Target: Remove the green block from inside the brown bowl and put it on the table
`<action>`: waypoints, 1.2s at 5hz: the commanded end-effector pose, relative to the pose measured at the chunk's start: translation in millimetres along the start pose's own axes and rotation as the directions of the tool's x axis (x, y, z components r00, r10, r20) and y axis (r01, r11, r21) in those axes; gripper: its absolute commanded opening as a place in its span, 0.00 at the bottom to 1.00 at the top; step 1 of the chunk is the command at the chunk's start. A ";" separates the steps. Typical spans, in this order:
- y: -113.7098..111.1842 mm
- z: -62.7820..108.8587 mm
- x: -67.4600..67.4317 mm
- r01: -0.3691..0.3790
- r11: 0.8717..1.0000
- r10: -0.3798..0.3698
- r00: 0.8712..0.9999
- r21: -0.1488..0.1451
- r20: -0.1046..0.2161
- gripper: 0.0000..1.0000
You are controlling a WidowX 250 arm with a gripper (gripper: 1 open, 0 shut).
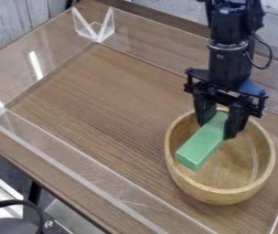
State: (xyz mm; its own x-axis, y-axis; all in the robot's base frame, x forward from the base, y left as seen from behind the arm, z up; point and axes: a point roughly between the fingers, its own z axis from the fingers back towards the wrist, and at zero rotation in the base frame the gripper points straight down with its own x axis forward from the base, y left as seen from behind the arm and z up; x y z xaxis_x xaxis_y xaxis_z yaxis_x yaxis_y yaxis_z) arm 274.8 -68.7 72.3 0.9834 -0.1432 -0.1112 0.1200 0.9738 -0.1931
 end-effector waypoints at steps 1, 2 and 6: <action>-4.1 23.7 11.2 0.021 1.000 -0.021 0.993 -0.002 0.116 0.00; -5.4 21.0 13.2 0.032 0.999 -0.031 0.990 -0.002 0.136 0.00; -4.8 26.4 24.4 0.051 0.998 -0.044 0.988 -0.044 0.148 0.00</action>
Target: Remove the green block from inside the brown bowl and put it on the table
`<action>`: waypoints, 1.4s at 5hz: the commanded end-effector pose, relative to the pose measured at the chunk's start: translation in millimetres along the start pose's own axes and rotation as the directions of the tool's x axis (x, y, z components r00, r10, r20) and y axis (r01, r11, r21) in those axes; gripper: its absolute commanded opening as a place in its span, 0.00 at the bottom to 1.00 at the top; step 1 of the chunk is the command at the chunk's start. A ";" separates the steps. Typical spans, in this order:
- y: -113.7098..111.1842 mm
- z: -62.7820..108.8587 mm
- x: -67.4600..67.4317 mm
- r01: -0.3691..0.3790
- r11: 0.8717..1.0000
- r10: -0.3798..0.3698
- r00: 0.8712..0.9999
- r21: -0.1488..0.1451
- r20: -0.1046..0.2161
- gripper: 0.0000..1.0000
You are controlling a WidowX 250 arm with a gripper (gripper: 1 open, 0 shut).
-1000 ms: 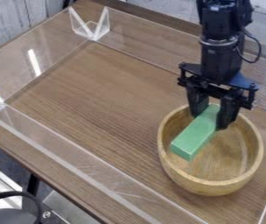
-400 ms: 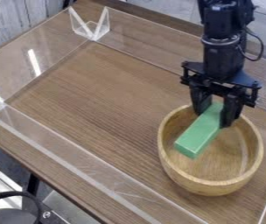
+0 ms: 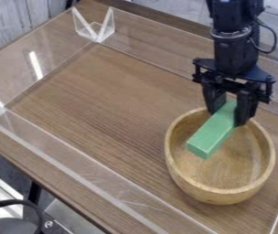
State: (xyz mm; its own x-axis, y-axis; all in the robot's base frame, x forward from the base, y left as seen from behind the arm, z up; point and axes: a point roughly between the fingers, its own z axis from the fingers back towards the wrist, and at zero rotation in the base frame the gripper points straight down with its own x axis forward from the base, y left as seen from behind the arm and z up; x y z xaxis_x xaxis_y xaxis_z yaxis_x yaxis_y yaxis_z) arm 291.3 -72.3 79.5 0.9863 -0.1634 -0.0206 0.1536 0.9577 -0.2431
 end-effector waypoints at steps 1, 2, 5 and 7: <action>6.4 26.5 5.4 0.016 0.999 -0.018 0.998 0.045 0.064 0.00; 27.6 30.6 7.9 -0.030 0.998 0.025 0.997 0.062 0.079 0.00; 90.0 31.0 -14.4 -0.156 0.964 0.129 0.982 0.215 0.136 1.00; 94.6 21.8 -23.5 -0.187 0.945 0.153 0.978 0.270 0.140 1.00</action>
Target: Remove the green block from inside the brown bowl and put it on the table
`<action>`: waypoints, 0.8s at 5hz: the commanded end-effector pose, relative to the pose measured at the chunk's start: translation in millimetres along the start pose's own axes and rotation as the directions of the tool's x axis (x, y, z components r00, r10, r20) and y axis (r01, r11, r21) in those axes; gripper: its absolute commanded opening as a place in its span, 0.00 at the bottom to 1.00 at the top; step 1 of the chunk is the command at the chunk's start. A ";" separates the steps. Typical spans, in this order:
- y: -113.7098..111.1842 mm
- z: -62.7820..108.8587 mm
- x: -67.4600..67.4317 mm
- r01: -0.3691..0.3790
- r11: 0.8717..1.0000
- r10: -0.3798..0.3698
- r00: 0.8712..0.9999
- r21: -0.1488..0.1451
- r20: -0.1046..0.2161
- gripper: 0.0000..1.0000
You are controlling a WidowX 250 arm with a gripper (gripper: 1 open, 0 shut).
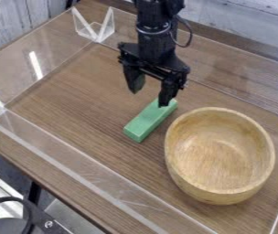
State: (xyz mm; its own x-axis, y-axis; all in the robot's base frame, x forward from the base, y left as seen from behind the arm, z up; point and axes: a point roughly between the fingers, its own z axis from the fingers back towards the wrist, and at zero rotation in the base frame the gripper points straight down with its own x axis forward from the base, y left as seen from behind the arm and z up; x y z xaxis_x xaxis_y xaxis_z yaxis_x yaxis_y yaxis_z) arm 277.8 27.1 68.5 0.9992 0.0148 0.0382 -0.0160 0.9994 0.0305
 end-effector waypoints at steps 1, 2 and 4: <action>3.5 -2.8 4.1 -0.019 1.000 0.018 1.000 0.024 0.017 1.00; 8.8 -18.6 9.1 -0.014 0.999 0.013 1.000 0.043 0.009 1.00; 15.8 -37.2 7.3 -0.006 0.998 0.008 1.000 0.068 -0.022 1.00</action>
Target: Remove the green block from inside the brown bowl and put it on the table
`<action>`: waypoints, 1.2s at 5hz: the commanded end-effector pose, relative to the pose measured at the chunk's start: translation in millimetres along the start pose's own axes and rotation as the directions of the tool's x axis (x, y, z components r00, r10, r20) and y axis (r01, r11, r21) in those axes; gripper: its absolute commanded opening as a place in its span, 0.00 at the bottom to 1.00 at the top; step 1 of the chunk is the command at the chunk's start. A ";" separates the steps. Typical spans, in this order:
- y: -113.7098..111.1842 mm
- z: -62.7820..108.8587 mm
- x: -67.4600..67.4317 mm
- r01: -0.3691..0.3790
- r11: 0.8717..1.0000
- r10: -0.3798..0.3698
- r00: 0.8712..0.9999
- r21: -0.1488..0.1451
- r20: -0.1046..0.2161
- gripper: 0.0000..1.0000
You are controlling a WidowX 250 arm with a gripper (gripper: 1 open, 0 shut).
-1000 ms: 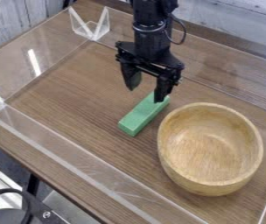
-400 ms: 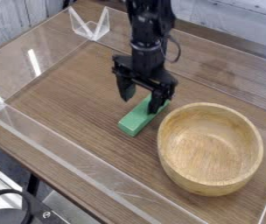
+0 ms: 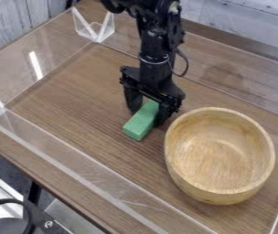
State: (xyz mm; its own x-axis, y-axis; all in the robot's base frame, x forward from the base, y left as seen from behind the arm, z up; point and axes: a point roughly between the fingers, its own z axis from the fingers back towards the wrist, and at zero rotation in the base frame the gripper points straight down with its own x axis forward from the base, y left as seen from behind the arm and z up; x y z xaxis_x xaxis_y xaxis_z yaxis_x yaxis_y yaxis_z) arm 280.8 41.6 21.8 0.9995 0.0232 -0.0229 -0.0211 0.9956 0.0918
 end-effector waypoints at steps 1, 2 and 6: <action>5.5 7.2 1.1 0.001 1.000 -0.001 1.000 0.011 0.027 1.00; 11.7 4.5 -0.9 -0.011 1.000 0.011 1.000 -0.010 -0.007 1.00; 12.8 -1.1 -3.4 0.005 1.000 -0.005 0.999 0.015 -0.033 1.00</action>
State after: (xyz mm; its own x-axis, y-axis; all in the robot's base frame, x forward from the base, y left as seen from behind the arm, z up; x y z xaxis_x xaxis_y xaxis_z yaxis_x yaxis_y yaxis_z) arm 275.8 53.3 20.1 0.9976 0.0170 -0.0671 -0.0104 0.9952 0.0972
